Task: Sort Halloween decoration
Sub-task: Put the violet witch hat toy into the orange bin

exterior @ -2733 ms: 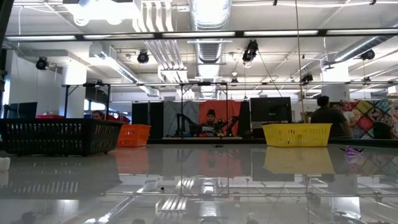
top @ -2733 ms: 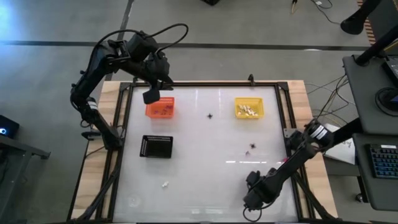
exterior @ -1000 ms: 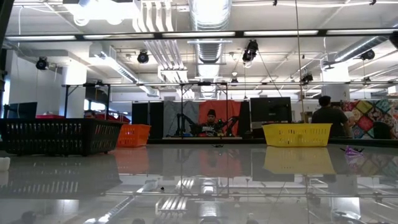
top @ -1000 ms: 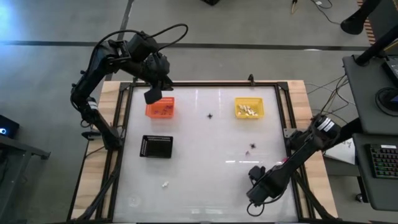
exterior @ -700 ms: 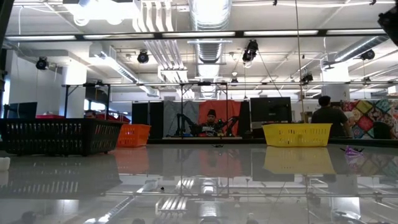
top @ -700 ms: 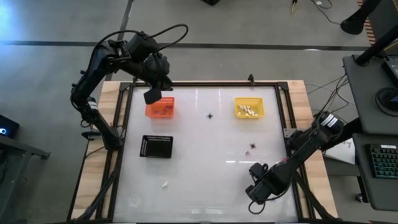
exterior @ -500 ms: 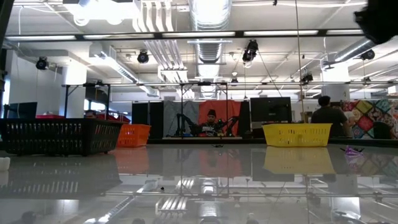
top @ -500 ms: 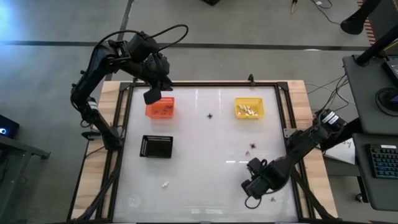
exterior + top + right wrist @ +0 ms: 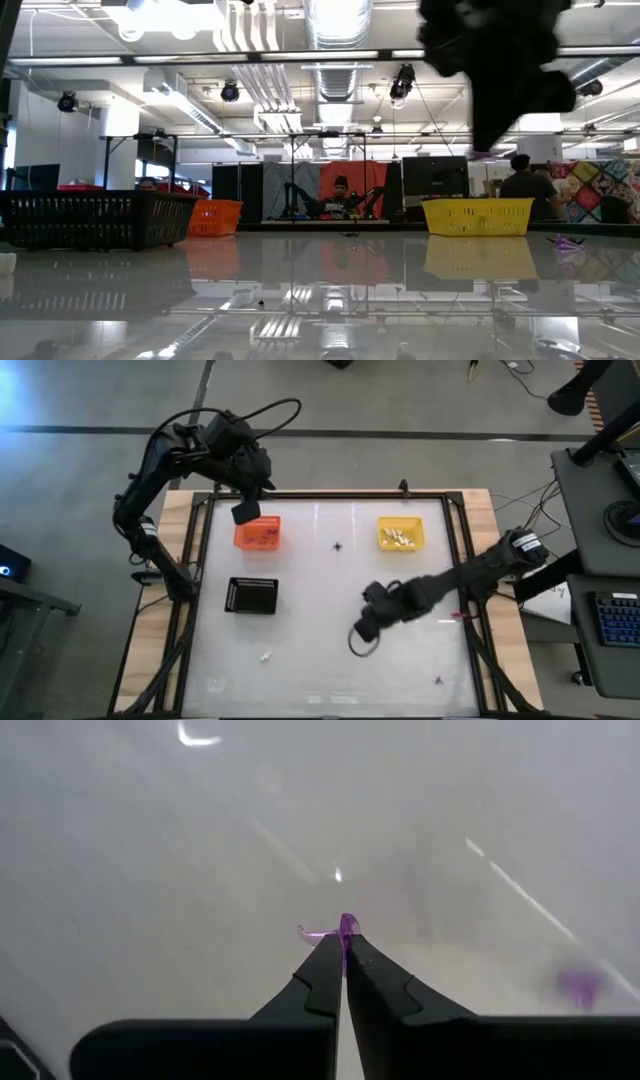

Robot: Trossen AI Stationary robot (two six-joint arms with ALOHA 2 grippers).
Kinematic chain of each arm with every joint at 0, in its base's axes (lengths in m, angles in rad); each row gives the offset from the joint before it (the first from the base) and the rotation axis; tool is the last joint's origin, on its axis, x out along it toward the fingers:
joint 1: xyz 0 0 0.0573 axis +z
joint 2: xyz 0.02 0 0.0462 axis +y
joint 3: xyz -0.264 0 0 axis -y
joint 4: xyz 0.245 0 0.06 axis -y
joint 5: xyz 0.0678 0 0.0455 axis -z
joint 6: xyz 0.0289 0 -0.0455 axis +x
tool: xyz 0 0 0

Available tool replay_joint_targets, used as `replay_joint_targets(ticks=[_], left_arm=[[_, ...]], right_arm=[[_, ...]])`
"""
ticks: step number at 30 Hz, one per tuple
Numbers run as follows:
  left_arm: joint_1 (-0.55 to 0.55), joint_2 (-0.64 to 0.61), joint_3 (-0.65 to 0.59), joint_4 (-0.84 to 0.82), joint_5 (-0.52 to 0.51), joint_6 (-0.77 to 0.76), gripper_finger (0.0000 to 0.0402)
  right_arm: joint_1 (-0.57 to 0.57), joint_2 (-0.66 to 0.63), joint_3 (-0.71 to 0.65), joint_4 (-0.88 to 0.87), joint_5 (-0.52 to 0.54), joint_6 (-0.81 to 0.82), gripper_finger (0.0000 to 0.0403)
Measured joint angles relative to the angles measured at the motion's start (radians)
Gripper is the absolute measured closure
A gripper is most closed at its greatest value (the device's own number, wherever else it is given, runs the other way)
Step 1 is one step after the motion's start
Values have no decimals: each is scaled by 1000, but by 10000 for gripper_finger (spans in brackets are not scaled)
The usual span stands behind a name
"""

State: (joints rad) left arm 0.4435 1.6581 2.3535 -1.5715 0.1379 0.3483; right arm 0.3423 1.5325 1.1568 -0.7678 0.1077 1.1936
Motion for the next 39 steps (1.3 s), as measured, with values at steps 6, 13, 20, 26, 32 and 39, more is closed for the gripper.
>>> replay_joint_targets(ticks=[6,13,20,26,32,39], left_arm=[[4,-5,0,0,-115,5,311],[24,-11,0,0,-179,-23,311],[26,-35,0,0,-384,-76,311],[26,-66,0,0,-391,-134,311],[25,-87,0,0,-391,-174,311],[25,-102,0,0,-391,-175,311]], right_arm=[[-145,5,0,111,-3,-210,394],[-280,5,0,245,-14,-373,394],[-391,6,0,433,-37,-482,394],[-472,38,0,597,-69,-531,394],[-535,89,0,741,-155,-577,394],[-596,155,47,812,-221,-585,394]])
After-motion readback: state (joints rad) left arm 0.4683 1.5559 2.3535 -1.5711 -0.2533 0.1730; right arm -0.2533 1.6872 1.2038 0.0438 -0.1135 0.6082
